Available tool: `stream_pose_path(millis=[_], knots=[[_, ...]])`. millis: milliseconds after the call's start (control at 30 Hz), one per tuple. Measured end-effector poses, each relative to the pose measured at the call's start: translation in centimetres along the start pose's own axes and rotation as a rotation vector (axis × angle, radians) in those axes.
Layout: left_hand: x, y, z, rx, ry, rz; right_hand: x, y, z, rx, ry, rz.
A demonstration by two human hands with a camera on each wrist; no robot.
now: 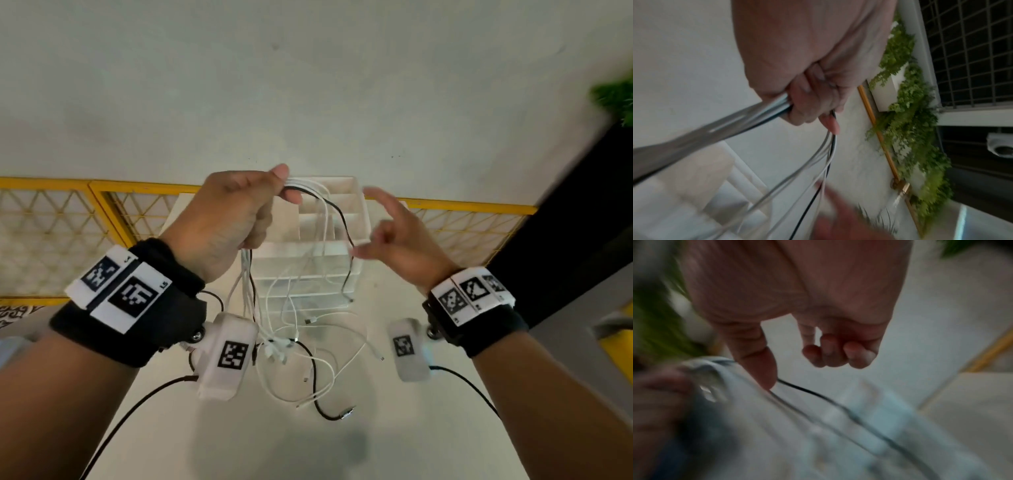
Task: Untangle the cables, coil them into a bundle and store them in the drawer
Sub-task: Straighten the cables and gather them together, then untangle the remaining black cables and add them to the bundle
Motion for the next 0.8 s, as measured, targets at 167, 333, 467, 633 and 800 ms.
stream_pose_path(millis=[167,333,467,633,800], knots=[[-1.6,1.7,0.3,0.073,0.086,-0.206,8.6,4.1,0.8,0.236,-0.060,-0.185],[-2.4,-2.7,0.4,-0.057,0.145,-0.198,-0.4,2.2,-0.3,0.204,0.262,0.136],[0.2,-4.7,0.7,-0.033,0.068,-0.237,-2.8,-1.5,-1.2,-0.007,0.367,0.004],[7.0,-3.2,1.9,0.186,-0.206,-0.359,0.5,-5.4,-3.4,-0.285,0.247,-0.212],[11.6,-2.2,3.3,0.344,-0.324,-0.492,0.9,-7.9,-5.4,-0.407,0.154,-0.340]])
Point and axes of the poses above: each hand's wrist, its own z-axis away from the middle knuckle, its own y-axis out of the palm, x = y × z, the point moved 10 cm from there along -z, towards the middle knuckle, and after that the axes turned 5 degrees about -z, right-handed, at the moved point
